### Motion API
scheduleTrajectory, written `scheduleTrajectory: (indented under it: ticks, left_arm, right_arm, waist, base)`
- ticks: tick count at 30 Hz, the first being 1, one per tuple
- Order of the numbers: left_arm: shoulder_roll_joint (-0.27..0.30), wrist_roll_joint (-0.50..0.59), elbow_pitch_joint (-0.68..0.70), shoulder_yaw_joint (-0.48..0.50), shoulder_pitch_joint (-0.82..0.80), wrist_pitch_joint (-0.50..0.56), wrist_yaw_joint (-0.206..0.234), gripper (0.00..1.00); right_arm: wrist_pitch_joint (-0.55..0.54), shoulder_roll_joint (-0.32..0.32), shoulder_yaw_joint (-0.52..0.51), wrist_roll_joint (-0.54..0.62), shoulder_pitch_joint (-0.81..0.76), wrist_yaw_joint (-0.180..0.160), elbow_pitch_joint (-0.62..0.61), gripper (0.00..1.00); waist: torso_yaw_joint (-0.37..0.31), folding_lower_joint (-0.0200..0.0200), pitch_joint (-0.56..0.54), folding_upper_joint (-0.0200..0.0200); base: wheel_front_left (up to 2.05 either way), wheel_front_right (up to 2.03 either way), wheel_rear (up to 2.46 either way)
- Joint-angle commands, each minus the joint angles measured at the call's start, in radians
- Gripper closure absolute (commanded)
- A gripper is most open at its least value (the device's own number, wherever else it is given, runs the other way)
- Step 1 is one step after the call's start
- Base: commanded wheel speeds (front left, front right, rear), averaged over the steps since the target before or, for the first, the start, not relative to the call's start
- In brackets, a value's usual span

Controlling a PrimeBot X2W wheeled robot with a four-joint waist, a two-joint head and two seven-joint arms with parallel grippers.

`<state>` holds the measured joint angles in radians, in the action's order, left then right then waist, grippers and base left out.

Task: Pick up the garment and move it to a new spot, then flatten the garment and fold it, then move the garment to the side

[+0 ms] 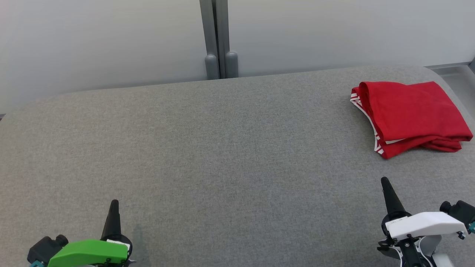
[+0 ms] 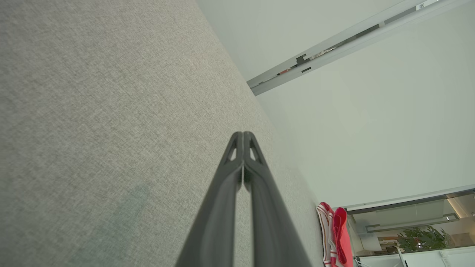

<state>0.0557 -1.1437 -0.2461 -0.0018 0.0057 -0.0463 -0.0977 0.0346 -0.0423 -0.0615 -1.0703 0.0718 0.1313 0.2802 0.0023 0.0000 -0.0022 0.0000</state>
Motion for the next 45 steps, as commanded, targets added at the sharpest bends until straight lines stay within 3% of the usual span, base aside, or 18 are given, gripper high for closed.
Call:
scheduleTrajectory:
  ticks: [1, 45]
  left_arm:
    - [0.009, -0.026, 0.009, 0.008, -0.03, 0.006, -0.008, 1.0]
    - [0.008, -0.362, 0.004, 0.081, -0.098, 0.115, -0.029, 1.0]
  right_arm:
    - [-0.008, -0.006, -0.006, -0.028, 0.02, 0.0, -0.014, 1.0]
    - [-0.114, -0.01, -0.042, -0.409, 0.037, 0.0, -0.032, 1.0]
  waist:
    - [0.0, 0.0, 0.0, 0.0]
    - [-0.002, 0.0, 0.004, 0.0]
  base:
    - [0.0, 0.0, 0.0]
    - [0.0, 0.0, 0.0]
